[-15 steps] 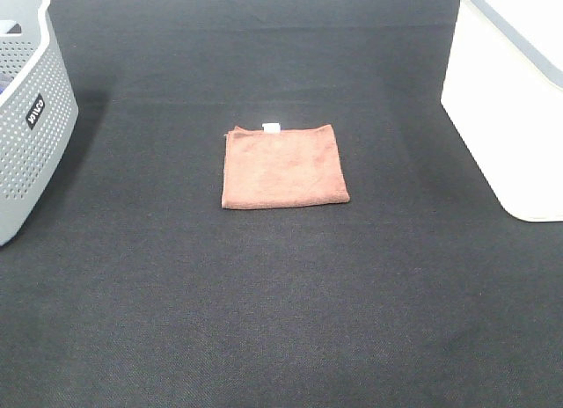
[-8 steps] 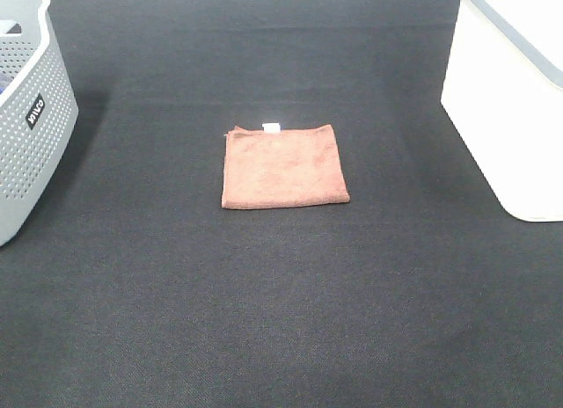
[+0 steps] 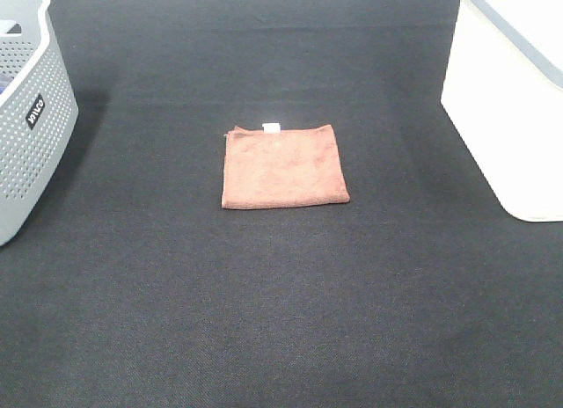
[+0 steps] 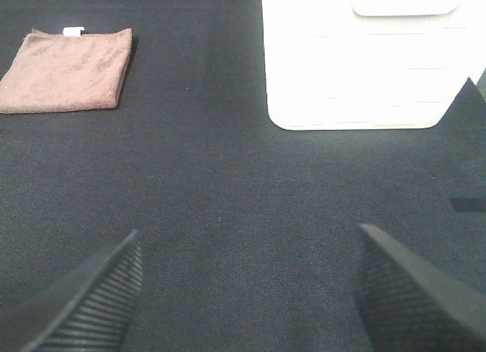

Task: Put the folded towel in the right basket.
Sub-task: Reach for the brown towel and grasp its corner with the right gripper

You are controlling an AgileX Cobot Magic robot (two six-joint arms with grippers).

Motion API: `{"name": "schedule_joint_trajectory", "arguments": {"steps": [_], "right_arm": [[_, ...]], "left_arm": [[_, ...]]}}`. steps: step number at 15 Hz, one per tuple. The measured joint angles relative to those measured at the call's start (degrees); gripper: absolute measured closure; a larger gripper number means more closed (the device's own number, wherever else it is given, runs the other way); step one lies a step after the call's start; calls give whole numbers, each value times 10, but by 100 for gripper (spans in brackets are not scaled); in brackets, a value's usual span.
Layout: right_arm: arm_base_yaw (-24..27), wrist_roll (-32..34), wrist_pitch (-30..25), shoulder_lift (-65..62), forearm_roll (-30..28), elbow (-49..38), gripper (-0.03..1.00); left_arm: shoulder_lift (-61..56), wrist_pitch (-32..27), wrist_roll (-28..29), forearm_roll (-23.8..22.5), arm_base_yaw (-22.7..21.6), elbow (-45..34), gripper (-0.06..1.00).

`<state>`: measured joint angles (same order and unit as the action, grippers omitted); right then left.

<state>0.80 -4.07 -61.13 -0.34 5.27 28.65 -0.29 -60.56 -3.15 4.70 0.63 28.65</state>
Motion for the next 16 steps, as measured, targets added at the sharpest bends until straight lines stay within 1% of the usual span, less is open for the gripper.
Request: {"name": "schedule_joint_trajectory", "arguments": {"steps": [16], "right_arm": [[0, 0, 0, 0, 0, 0, 25]], "left_arm": [[0, 0, 0, 0, 0, 0, 7]]}}
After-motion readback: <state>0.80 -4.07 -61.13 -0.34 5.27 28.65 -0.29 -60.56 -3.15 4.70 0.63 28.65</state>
